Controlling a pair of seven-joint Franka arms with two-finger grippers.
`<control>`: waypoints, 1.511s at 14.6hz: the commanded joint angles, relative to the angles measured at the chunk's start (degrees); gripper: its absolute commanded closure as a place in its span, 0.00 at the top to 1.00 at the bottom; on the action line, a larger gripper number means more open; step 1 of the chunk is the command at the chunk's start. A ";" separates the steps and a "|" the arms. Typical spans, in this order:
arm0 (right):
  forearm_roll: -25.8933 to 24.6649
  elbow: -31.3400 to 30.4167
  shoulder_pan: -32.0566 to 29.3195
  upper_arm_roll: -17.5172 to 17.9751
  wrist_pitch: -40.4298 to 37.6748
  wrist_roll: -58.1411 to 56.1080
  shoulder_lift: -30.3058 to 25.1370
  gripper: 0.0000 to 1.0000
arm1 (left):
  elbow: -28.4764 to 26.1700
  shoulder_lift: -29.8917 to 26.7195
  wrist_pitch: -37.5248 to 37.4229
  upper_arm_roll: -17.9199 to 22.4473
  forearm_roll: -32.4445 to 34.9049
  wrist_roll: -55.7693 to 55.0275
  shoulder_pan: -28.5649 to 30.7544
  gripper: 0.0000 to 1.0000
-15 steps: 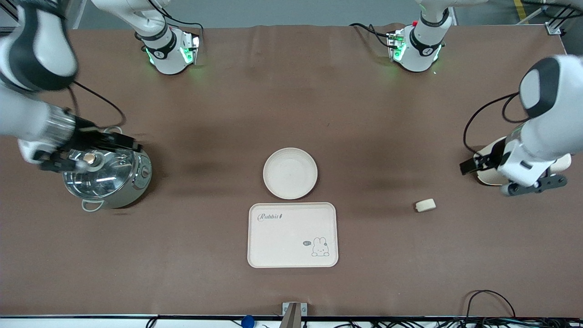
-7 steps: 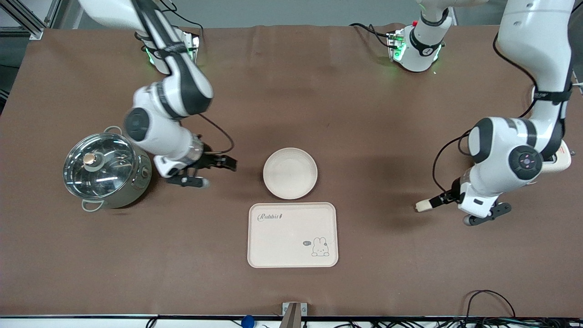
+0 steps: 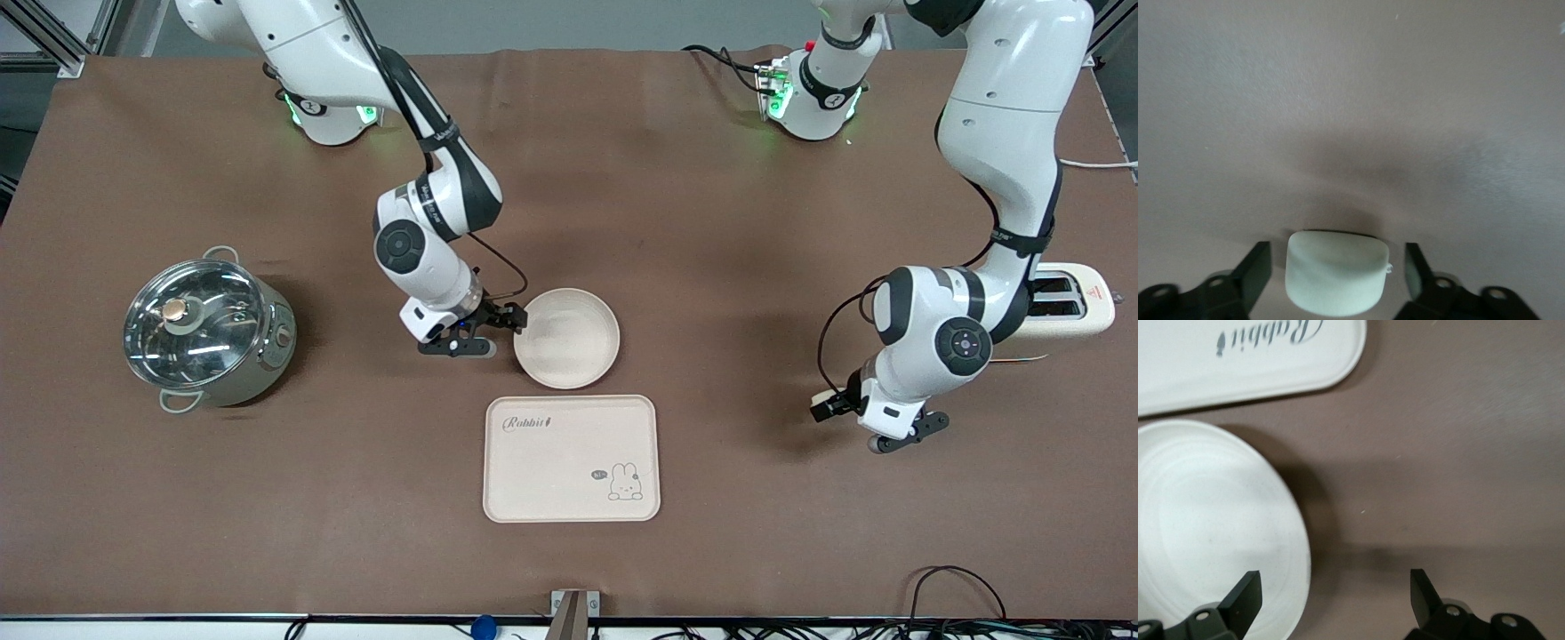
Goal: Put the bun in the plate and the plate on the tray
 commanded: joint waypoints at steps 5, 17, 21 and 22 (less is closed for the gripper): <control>7.32 1.52 3.97 -0.68 4.97 -0.13 3.93 0.89 | 0.38 1.20 -0.38 -1.05 0.22 -2.39 -0.44 0.34; 7.23 1.96 2.30 -0.68 4.71 -0.22 4.55 0.57 | 7.92 0.31 -7.33 -18.99 0.39 -36.47 -8.49 0.30; 7.23 1.96 2.47 -0.68 4.71 -0.13 4.55 0.45 | 12.68 4.97 -6.81 -18.81 0.74 -45.01 -15.98 0.30; 7.23 1.87 2.56 -0.68 4.98 -0.21 4.55 0.40 | 13.47 6.11 -6.63 -18.55 0.74 -46.25 -17.74 0.31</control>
